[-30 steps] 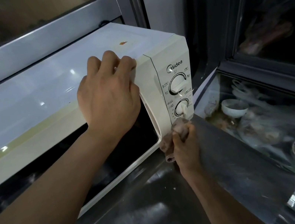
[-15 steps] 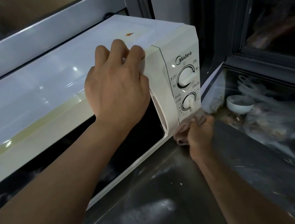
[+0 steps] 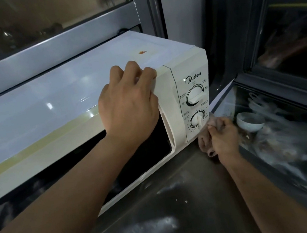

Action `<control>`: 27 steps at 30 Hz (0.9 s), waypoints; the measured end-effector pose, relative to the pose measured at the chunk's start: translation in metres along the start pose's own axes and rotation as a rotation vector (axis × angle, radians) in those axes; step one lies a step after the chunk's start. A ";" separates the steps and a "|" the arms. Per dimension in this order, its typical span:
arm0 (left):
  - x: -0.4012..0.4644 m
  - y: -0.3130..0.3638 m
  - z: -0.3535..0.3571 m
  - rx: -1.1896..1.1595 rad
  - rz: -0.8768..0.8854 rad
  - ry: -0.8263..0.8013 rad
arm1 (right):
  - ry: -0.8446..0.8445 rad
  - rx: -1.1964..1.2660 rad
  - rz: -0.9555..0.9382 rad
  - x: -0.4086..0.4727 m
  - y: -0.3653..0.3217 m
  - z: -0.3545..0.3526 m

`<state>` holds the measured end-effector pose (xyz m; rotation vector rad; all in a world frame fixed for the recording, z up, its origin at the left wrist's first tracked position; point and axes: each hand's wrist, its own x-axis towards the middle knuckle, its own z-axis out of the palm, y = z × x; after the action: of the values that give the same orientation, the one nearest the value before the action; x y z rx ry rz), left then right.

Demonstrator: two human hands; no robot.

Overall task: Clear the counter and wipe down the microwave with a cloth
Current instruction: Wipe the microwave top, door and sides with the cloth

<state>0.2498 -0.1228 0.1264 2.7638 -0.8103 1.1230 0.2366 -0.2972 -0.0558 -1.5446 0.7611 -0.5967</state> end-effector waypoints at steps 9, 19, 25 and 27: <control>0.003 0.002 -0.002 -0.039 -0.025 -0.033 | -0.052 0.060 -0.429 0.016 -0.105 -0.022; 0.003 0.001 -0.003 -0.052 -0.031 -0.049 | -0.286 -0.054 -0.610 0.023 -0.169 -0.028; 0.003 0.001 -0.001 -0.038 -0.021 -0.033 | -0.284 0.153 -0.458 0.017 -0.125 -0.023; 0.002 0.001 -0.001 -0.027 -0.022 -0.031 | -0.303 0.176 -0.403 0.016 -0.108 -0.022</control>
<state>0.2502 -0.1242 0.1288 2.7676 -0.7908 1.0604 0.2440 -0.3209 0.0532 -1.5855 0.1613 -0.6826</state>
